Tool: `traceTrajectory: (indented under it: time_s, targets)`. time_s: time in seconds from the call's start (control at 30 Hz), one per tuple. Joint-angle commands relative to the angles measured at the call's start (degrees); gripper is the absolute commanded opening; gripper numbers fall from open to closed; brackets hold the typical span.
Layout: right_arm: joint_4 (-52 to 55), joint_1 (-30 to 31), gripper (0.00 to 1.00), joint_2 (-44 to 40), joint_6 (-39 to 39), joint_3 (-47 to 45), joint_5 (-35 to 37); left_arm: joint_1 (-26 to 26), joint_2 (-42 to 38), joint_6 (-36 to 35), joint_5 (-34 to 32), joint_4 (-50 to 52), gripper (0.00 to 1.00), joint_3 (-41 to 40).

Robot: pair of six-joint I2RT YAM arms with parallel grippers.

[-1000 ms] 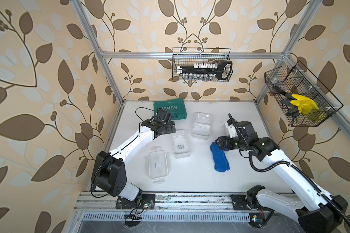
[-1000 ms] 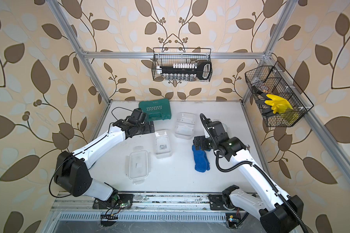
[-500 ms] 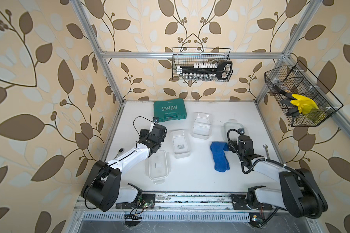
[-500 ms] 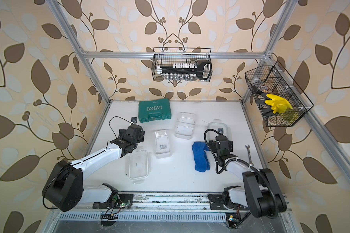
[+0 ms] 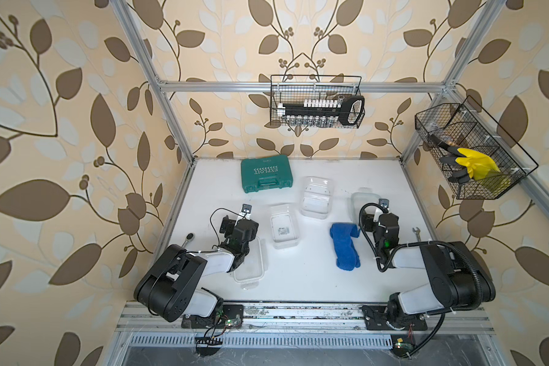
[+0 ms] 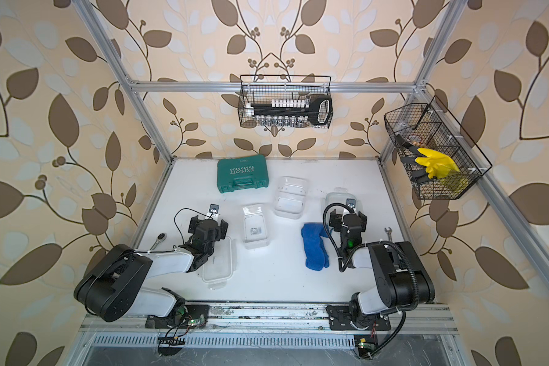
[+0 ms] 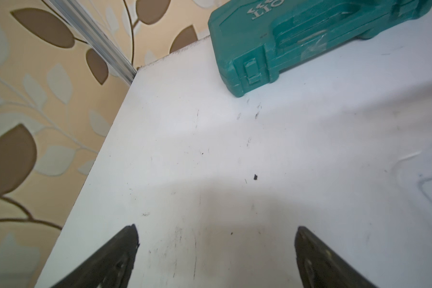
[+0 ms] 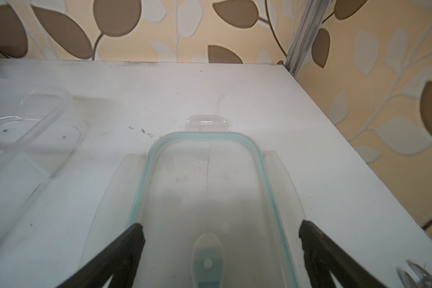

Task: Wipe the insides of the lunch boxes
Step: Reset both arms

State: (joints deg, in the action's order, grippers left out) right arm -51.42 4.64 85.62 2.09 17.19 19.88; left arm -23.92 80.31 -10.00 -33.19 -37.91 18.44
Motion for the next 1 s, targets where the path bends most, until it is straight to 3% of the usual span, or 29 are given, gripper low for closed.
traceTrajectory:
  time_s: [0.0, 0.13, 0.2, 0.37, 0.47, 0.57, 0.97]
  targets:
    - [-2.39, -0.09, 0.98, 0.08, 0.38, 0.3, -0.67, 1.13, -1.42, -2.96, 4.49, -10.16, 0.99, -0.67]
    - [-0.82, -0.15, 0.98, 0.42, 0.06, 1.3, -1.41, 5.54, 3.78, -0.79, 5.48, -15.19, 0.99, -0.52]
    - [1.29, -0.11, 0.98, 0.57, 0.24, 2.45, -1.07, 8.2, 4.23, 3.48, 3.73, -10.23, 0.99, 2.02]
    - [1.9, -0.16, 0.98, 0.61, 0.43, 2.77, -1.15, 14.69, 2.81, 6.75, 16.54, -8.26, 0.99, 1.32]
    - [1.97, -0.25, 0.98, 0.6, 0.47, 2.84, -1.18, 19.1, 6.29, 8.16, 24.85, -14.11, 0.99, -0.09]
    - [1.93, -0.21, 0.98, 0.6, 0.56, 2.84, -1.16, 22.85, 5.71, 9.96, 31.57, -5.13, 0.99, 3.7]
    - [1.85, -0.2, 0.98, 0.78, 0.47, 2.9, -1.09, 22.88, 5.91, 9.99, 31.41, -3.93, 0.99, 4.25]
